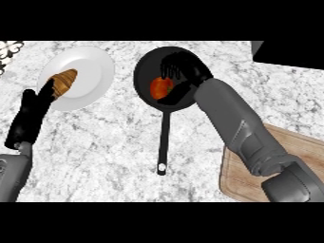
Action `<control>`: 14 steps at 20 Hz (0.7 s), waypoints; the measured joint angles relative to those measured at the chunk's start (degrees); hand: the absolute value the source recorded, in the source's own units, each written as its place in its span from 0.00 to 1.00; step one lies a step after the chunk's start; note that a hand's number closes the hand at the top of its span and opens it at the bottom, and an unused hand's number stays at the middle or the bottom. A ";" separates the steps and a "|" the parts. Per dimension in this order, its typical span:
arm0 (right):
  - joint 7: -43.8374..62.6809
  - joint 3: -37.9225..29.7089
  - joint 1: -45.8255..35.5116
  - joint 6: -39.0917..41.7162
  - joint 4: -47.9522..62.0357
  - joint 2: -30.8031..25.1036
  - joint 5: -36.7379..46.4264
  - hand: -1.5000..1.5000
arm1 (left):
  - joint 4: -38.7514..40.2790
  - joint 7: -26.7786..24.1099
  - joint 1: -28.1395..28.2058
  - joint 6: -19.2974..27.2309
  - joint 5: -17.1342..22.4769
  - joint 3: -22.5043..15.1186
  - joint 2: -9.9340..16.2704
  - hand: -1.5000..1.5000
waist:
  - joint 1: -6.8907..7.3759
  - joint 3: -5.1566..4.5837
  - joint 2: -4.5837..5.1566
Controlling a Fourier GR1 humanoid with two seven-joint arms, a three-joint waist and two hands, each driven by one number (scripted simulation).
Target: Pick the tomato from the cutting board and place it in the pan
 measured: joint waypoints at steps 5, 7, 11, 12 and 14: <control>-0.11 -0.95 0.23 1.74 1.83 0.10 -2.29 0.00 | 0.61 -0.39 -1.11 -0.71 -0.45 -1.13 -0.73 0.50 | 2.12 0.02 0.34; -0.93 -1.25 0.61 1.77 2.13 0.12 -3.06 0.00 | 0.78 -0.29 -1.73 -0.63 -0.73 -1.47 -1.06 0.50 | 2.66 0.03 0.41; -3.10 -3.07 1.17 1.79 2.08 0.14 -5.71 0.00 | 1.25 -0.60 -2.22 -0.47 -1.23 -2.13 -1.85 0.50 | 3.44 0.07 0.55; -3.97 -3.69 1.39 1.74 1.88 0.14 -6.49 0.00 | 1.37 -0.67 -2.35 -0.55 -1.15 -2.00 -1.80 0.50 | 3.37 0.08 0.56; -5.40 -5.07 1.56 1.19 1.50 0.14 -8.24 0.00 | 1.42 -0.72 -2.32 -0.45 -1.15 -1.96 -1.95 0.50 | 3.48 0.10 0.51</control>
